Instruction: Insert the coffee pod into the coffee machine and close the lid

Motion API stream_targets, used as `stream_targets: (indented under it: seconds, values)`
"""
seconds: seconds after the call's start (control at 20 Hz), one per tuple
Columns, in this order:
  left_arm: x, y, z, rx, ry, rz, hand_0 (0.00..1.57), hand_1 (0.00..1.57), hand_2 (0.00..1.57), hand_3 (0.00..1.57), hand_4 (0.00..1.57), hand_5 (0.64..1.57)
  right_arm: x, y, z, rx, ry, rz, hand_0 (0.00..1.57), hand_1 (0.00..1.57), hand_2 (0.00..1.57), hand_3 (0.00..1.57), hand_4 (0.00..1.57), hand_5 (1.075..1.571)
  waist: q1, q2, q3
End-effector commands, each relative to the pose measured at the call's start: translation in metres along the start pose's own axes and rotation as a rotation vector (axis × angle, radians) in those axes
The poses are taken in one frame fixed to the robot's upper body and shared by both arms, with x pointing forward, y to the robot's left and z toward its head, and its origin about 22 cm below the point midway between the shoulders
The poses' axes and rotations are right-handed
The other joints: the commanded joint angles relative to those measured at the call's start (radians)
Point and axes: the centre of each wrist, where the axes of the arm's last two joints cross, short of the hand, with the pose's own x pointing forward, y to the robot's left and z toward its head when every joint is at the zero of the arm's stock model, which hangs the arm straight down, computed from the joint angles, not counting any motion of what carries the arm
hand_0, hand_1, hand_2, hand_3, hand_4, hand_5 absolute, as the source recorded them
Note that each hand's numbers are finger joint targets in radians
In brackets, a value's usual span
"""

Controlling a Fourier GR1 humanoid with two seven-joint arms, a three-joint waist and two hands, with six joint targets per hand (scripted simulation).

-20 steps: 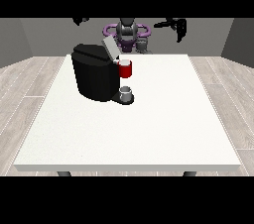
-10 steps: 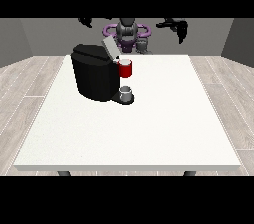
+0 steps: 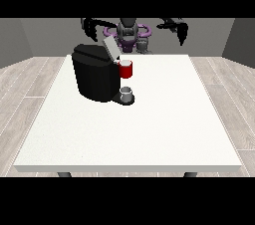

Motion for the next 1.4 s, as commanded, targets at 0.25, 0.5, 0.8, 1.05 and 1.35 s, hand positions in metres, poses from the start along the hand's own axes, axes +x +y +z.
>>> stream_targets:
  seconds: [0.25,0.5,0.8,1.05,1.35]
  values:
    - [0.020,0.026,0.027,0.043,-0.029,-0.040,0.00,0.00,0.00,0.00,0.00,1.571,-0.018,-0.004,-0.008,0.061,-0.007,0.005,0.00,0.00,0.00,0.00,0.00,1.571,-0.042,0.075,-0.0002]
    - [0.032,0.023,0.020,0.085,-0.052,-0.020,0.00,0.00,0.00,0.00,0.00,1.571,0.011,0.028,-0.036,0.097,-0.038,0.034,0.00,0.00,0.00,0.00,0.00,1.571,-0.064,0.107,-0.0004]
    - [0.031,0.033,0.034,0.093,-0.059,-0.028,0.00,0.00,0.00,0.00,0.00,1.571,0.028,0.037,-0.050,0.121,-0.049,0.049,0.00,0.00,0.00,0.00,0.00,1.571,-0.061,0.110,-0.0006]
    - [0.026,0.007,0.038,0.072,-0.096,-0.048,0.00,0.00,0.00,0.00,0.12,1.571,0.011,0.028,-0.052,0.089,-0.063,0.059,0.00,0.00,0.00,0.00,0.00,1.571,-0.035,0.152,-0.0003]
    - [0.034,0.015,0.029,0.098,-0.097,-0.078,0.00,0.00,0.00,0.00,0.00,1.571,0.036,0.039,-0.069,0.123,-0.108,0.079,0.00,0.00,0.00,0.00,0.00,1.571,-0.034,0.185,-0.0005]
